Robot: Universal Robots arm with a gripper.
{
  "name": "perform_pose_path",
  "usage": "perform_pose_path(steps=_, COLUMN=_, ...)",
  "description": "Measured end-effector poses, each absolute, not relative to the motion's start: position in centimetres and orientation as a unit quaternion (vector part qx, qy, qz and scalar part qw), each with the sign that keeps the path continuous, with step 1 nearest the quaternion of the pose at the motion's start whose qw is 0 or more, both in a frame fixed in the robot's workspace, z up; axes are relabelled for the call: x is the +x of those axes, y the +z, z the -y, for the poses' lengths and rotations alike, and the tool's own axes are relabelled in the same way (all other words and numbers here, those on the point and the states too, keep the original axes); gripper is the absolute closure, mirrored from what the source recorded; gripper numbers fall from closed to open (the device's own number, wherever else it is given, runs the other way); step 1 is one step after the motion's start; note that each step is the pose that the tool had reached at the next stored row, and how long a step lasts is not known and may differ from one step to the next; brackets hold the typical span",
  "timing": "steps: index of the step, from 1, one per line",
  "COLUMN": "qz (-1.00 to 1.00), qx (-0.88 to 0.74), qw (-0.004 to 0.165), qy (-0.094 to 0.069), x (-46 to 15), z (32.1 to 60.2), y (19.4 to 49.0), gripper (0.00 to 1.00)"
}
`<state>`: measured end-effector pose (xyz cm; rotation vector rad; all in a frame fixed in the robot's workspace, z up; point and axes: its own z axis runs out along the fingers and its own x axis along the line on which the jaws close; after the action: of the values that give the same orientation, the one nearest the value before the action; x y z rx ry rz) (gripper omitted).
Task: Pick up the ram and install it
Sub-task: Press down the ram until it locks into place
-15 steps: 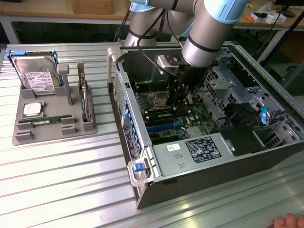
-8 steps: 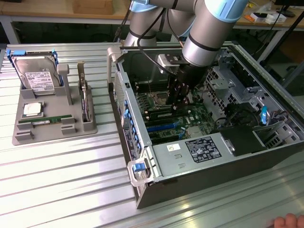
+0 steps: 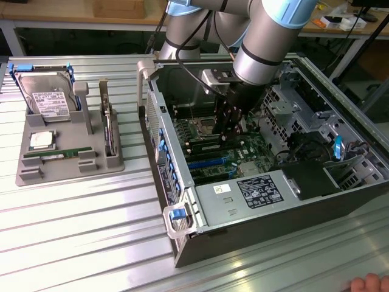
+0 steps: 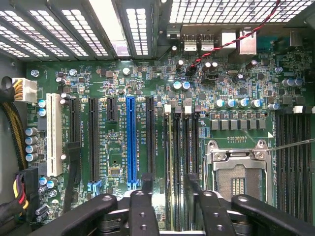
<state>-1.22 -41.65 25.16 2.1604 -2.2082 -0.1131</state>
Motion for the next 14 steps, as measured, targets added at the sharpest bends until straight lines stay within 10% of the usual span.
perform_pose_path(steps=5, qz=0.714, qx=0.699, qw=0.025, qy=-0.037, x=-1.22, z=41.64, y=25.16, gripper=0.37)
perform_pose_path(steps=14, qz=0.714, qx=0.699, qw=0.025, qy=-0.037, x=-1.22, z=41.64, y=25.16, gripper=0.89)
